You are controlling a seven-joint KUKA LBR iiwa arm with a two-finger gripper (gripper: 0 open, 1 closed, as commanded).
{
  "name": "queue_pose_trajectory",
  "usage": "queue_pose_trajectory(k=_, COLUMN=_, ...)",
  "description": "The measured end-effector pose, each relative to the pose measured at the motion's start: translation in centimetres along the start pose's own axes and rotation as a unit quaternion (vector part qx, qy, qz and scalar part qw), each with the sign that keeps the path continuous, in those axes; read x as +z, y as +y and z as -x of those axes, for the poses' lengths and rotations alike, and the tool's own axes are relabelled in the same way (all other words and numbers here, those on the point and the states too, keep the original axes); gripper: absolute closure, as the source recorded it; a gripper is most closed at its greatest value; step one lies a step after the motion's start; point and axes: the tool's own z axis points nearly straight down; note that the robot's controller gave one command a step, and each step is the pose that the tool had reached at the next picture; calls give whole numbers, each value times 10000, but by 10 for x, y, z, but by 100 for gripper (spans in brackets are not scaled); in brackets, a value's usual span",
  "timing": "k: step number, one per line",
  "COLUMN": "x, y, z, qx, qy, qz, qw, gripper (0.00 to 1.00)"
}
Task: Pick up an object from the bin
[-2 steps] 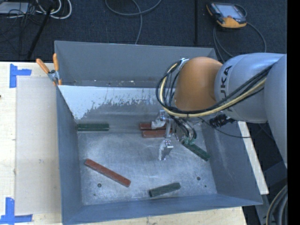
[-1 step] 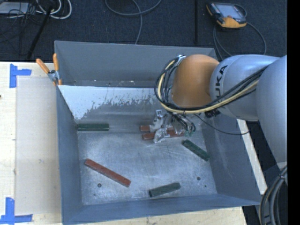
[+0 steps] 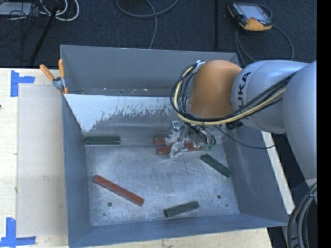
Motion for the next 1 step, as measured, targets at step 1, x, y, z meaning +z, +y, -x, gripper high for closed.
queue_pose_trajectory(k=1, x=-167, y=8, z=-18, qx=-545, qy=111, qz=-5, qw=9985, gripper=100)
